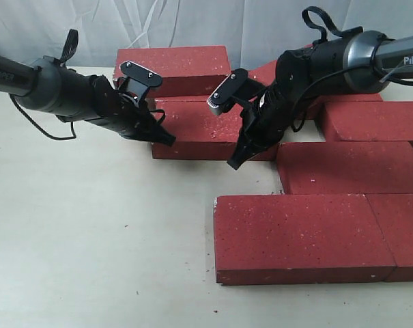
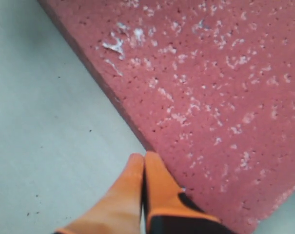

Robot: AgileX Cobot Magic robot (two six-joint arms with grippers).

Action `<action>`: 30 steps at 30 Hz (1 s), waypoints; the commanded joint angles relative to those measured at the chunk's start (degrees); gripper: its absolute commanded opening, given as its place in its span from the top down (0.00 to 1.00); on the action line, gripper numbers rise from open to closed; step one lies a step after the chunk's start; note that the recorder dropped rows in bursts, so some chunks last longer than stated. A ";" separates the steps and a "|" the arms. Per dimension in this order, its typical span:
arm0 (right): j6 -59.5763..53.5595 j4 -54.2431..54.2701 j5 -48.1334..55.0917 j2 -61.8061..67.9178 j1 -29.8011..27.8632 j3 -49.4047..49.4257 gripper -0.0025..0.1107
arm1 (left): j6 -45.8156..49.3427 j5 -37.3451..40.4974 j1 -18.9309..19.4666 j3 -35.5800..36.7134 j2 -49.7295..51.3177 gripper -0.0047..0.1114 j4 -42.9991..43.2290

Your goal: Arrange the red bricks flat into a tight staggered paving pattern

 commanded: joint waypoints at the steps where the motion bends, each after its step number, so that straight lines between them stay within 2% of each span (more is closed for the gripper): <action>1: 0.27 -0.54 -0.03 0.04 0.01 -0.37 0.99 | -0.11 -0.85 -0.76 -0.17 0.24 0.96 -0.03; 10: -1.77 0.83 10.12 -0.83 0.10 -0.37 0.99 | -0.11 -0.85 -0.76 -0.17 0.24 0.96 0.08; 22: -0.29 -3.08 -3.60 2.36 -0.22 -0.37 0.99 | -0.11 -0.75 -0.76 -0.17 0.24 0.96 0.21; 27: 1.78 -3.66 -4.82 1.85 -0.22 -0.37 0.99 | -0.11 -0.75 -0.76 -0.17 0.24 0.96 0.21; 30: 1.78 -3.54 -2.07 1.34 -0.22 -0.37 0.99 | -0.11 -0.86 -0.76 -0.17 0.24 0.96 0.20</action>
